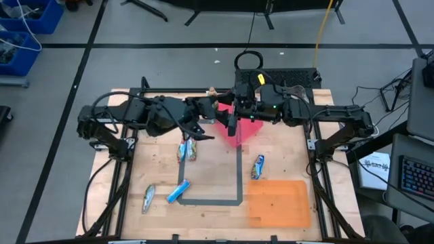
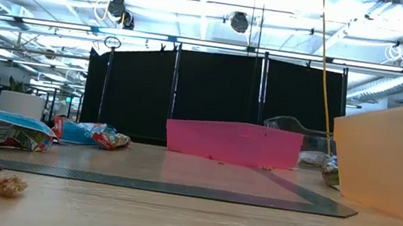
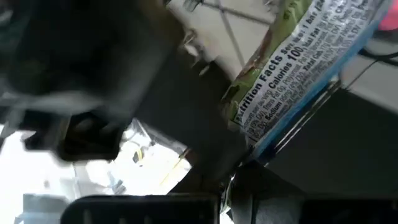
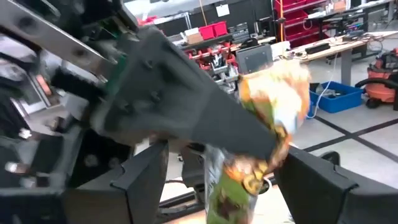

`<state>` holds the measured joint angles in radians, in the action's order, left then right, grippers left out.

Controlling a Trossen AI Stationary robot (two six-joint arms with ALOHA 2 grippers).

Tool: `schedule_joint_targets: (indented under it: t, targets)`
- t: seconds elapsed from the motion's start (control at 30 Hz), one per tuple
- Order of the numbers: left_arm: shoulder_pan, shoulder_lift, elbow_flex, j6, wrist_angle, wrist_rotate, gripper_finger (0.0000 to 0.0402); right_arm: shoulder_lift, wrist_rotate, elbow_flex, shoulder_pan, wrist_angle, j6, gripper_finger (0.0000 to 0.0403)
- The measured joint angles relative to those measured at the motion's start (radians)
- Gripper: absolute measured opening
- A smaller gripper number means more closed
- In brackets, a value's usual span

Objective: Pick and place Granola Bars by type
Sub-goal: Put the yellow granola bar into the transparent bin

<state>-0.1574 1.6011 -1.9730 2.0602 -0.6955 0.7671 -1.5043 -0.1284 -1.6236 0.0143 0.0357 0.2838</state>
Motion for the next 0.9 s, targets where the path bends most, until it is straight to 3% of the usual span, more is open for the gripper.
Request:
schedule_joint_targets:
  t: [0.5, 0.67, 0.9]
  targets:
    - [0.004, 0.007, 0.0, 0.104, 0.025, 0.036, 0.0009, 0.0, 0.019, 0.001, -0.001, 0.008, 0.006, 0.0257]
    - [0.004, 0.007, 0.0, 0.138, 0.031, 0.034, 0.0009, 0.0, 0.029, 0.001, -0.001, 0.017, 0.004, 0.0211]
    - [0.004, 0.006, 0.0, 0.139, 0.044, 0.018, 0.0009, 0.001, 0.028, 0.001, 0.0, 0.017, -0.007, 0.0106]
